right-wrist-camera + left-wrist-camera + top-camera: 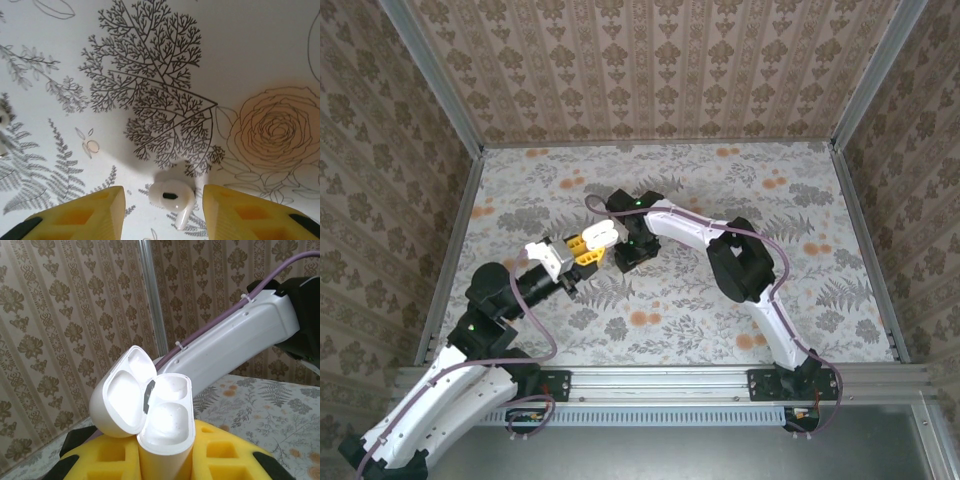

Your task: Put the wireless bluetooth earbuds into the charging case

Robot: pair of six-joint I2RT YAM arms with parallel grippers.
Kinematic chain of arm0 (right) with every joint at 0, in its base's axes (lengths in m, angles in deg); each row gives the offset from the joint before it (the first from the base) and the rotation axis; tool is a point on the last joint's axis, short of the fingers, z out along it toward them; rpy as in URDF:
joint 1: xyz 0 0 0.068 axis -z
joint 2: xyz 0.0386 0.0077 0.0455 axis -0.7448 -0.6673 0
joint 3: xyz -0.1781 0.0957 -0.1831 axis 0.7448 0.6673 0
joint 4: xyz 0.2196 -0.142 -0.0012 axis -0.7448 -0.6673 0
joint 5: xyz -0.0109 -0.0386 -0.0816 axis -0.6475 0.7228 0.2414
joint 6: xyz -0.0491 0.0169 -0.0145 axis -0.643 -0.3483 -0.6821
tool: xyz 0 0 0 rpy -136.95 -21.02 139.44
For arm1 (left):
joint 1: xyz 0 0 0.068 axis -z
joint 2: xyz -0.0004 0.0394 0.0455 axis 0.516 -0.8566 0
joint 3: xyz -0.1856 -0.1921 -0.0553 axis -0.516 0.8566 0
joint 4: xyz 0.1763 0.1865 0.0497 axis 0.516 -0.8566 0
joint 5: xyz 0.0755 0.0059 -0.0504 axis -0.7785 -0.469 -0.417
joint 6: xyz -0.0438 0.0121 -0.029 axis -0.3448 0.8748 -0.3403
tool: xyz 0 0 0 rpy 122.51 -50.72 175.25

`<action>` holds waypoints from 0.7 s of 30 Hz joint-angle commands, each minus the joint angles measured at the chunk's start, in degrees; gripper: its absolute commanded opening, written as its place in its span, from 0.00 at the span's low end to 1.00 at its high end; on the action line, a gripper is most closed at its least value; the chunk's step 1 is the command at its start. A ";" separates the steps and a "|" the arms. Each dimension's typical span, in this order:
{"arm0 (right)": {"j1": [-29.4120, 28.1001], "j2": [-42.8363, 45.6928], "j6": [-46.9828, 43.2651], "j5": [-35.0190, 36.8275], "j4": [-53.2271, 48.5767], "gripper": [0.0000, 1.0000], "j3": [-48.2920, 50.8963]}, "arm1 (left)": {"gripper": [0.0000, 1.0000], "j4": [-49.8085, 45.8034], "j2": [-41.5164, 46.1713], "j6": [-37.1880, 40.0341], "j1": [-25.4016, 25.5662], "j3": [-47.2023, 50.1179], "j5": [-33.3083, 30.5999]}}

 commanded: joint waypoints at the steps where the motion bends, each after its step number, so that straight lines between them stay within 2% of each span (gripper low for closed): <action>1: -0.84 -2.23 -2.80 3.10 -5.28 0.46 -3.25 | 0.16 0.35 0.63 1.14 -0.39 -2.45 -0.20; 10: -1.93 -4.17 -5.17 6.03 -7.43 0.40 -5.10 | 0.16 -0.02 0.67 0.79 -0.46 -2.44 0.07; 21: -2.32 -5.07 -5.15 8.01 -6.17 0.38 -5.42 | 0.17 0.30 0.65 -0.03 -0.37 -2.19 0.24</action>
